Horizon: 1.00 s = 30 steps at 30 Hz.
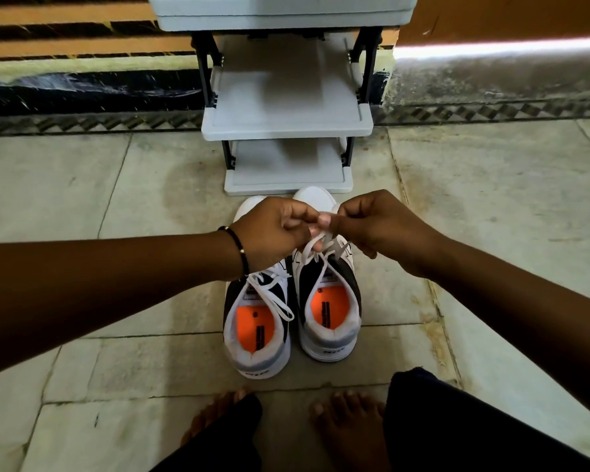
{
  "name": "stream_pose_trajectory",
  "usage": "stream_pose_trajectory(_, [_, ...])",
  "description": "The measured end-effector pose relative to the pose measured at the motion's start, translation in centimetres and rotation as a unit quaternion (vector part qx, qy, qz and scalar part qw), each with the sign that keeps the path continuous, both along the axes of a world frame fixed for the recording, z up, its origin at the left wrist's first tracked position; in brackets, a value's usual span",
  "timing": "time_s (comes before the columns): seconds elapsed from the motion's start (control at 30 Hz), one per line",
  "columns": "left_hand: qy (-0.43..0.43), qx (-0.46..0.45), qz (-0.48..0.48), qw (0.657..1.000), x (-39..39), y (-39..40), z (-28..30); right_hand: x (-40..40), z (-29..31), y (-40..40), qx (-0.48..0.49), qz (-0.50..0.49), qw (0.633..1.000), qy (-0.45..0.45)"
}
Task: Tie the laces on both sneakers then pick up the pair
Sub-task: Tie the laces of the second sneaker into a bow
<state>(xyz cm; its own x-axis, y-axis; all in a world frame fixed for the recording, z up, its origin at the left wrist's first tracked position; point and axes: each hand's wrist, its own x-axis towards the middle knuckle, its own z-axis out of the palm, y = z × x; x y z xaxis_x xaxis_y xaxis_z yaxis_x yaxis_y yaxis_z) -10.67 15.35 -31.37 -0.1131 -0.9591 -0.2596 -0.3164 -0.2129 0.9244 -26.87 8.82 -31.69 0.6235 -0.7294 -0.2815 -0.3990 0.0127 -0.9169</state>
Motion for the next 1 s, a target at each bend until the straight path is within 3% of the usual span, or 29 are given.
stream_pose_trajectory(0.13, [0.008, 0.029, -0.003, 1.0, 0.0, 0.0, 0.2, -0.1, 0.0, 0.2, -0.002, -0.004, 1.0, -0.017])
stream_pose_trajectory(0.3, [0.009, 0.112, -0.077, 0.991, -0.5, 0.3, 0.7, -0.7, 0.7, 0.1, -0.022, 0.02, 0.998, -0.048])
stream_pose_trajectory(0.57, [-0.112, 0.045, -0.097, 0.988, -0.4, 0.5, 0.0, -1.0, 1.1, 0.1, -0.026, 0.082, 0.996, -0.031])
stream_pose_trajectory(0.77, [-0.159, -0.028, -0.035, 0.986, -0.4, 0.3, -0.1, -1.0, 1.4, 0.0, -0.05, 0.094, 0.993, -0.041])
stream_pose_trajectory(0.87, [-0.183, 0.009, -0.004, 0.983, -0.7, 0.4, 0.0, -1.2, 1.3, 0.2, -0.051, 0.072, 0.994, -0.062])
stream_pose_trajectory(0.93, [-0.144, 0.045, 0.01, 0.989, -1.0, 0.5, 0.2, -1.3, 1.1, 0.4, -0.046, 0.058, 0.995, -0.074])
stream_pose_trajectory(1.0, [-0.048, 0.075, 0.033, 0.996, -1.2, 0.5, 0.5, -1.4, 0.9, 0.7, -0.04, 0.049, 0.995, -0.077])
